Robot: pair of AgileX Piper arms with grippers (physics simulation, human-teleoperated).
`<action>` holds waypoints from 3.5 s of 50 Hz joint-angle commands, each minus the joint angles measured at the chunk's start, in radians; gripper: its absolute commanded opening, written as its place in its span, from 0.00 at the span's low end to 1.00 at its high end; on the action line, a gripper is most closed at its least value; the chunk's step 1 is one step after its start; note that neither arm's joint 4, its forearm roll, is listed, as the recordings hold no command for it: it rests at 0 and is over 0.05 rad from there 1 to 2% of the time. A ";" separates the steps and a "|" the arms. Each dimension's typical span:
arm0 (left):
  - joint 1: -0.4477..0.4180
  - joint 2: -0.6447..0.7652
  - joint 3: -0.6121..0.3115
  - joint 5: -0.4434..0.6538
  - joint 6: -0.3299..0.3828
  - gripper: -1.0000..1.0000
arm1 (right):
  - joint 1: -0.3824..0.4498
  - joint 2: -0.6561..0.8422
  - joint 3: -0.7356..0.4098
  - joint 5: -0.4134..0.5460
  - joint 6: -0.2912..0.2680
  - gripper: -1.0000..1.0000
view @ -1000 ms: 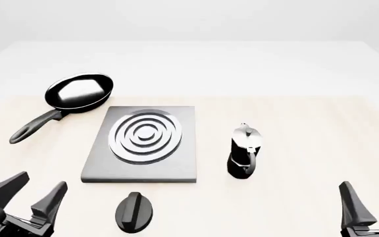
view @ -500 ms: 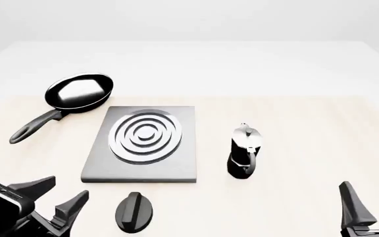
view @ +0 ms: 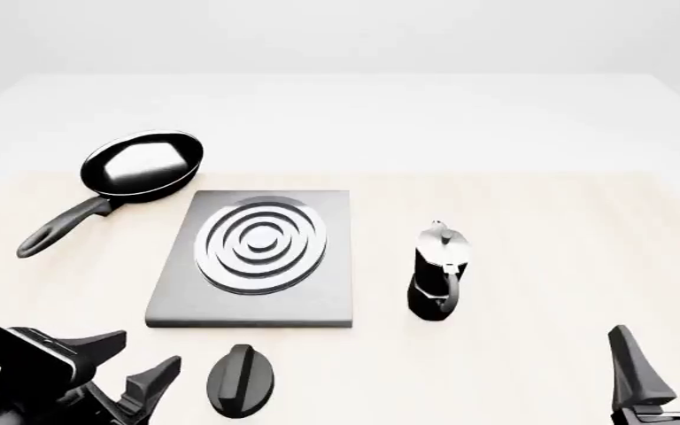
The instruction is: Turn on the stove and put the frying pan on it.
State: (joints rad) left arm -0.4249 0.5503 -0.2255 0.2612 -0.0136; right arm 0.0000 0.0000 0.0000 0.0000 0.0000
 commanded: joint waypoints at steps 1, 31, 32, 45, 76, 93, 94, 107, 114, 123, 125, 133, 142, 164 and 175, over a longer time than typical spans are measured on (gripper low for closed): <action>-0.026 0.022 0.014 -0.019 -0.034 1.00 | 0.000 0.000 0.000 0.000 0.000 1.00; -0.123 0.271 0.106 -0.320 -0.142 1.00 | 0.000 0.000 0.000 0.000 0.000 1.00; -0.115 0.279 0.107 -0.329 -0.131 1.00 | 0.000 0.000 0.000 0.000 0.000 1.00; -0.172 0.425 0.140 -0.477 -0.194 1.00 | 0.000 0.000 0.000 0.000 0.000 1.00; -0.248 0.740 0.192 -0.804 -0.295 1.00 | 0.000 0.000 0.000 0.000 0.000 1.00; -0.286 0.890 0.185 -0.940 -0.320 1.00 | 0.000 0.000 0.000 0.000 0.000 1.00; -0.291 0.896 0.183 -0.945 -0.323 1.00 | 0.000 0.000 0.000 0.000 0.000 1.00; -0.358 0.957 0.157 -0.993 -0.357 1.00 | 0.000 0.000 0.000 0.000 0.000 1.00; -0.384 0.993 0.141 -1.016 -0.368 1.00 | 0.000 0.000 0.000 0.000 0.000 1.00; -0.410 1.027 0.127 -1.047 -0.383 1.00 | 0.000 0.000 0.000 0.000 0.000 1.00; -0.410 1.033 0.122 -1.051 -0.381 1.00 | 0.000 0.000 0.000 0.000 0.000 1.00; -0.433 1.062 0.106 -1.074 -0.396 1.00 | 0.000 0.000 0.000 0.000 0.000 1.00; -0.431 1.051 0.089 -1.053 -0.388 1.00 | 0.000 0.000 0.000 0.000 0.000 1.00; -0.350 0.451 0.026 -0.521 -0.215 1.00 | 0.000 0.000 0.000 0.000 0.000 1.00; -0.297 0.238 -0.033 -0.312 -0.145 1.00 | 0.000 0.000 0.000 0.000 0.000 1.00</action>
State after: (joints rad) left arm -0.7637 0.9966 -0.2118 -0.2494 -0.2209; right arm 0.0000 0.0000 0.0000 0.0000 0.0000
